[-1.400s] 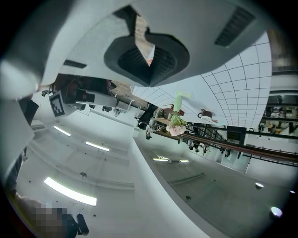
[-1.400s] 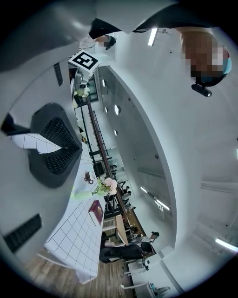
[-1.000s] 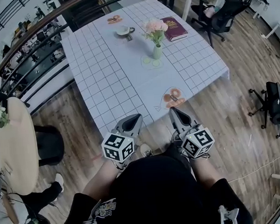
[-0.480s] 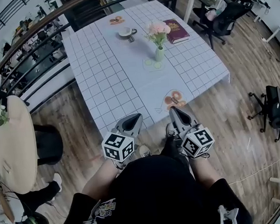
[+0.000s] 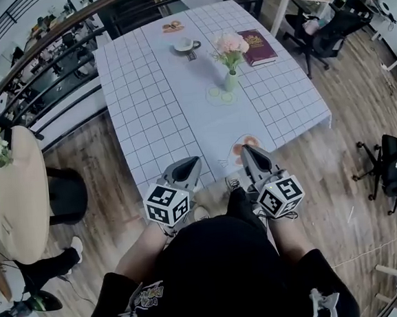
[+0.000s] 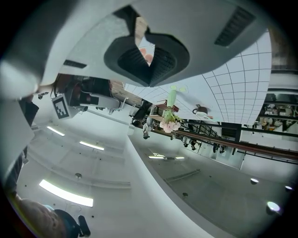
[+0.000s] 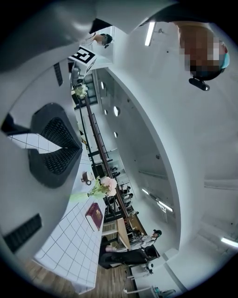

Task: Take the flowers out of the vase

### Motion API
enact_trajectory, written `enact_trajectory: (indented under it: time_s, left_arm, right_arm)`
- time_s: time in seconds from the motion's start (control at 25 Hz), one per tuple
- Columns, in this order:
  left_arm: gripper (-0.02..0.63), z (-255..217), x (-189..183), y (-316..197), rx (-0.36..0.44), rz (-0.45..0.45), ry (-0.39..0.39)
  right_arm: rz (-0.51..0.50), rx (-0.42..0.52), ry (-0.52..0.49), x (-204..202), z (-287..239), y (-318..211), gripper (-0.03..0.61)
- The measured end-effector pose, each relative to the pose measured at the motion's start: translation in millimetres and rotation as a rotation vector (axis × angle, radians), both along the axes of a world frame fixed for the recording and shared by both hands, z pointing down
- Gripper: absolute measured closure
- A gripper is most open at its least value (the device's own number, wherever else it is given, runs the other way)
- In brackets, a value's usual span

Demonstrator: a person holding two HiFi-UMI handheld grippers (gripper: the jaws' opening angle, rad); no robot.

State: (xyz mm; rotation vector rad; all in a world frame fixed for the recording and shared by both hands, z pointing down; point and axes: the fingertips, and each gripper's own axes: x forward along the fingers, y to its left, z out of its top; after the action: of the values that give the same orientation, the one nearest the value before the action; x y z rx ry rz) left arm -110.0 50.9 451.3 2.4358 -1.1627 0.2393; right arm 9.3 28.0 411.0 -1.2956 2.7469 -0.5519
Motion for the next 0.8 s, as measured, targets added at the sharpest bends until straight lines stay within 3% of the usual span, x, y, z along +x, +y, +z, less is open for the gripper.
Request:
enact_trajectory:
  time_s: [0.8]
  left_arm:
    - [0.606,8.9,52.0,-116.3,-0.025,-0.090,-0.006]
  right_arm:
    - [-0.071,-0.033,0.034,49.3,22.8,-127.4,0.557]
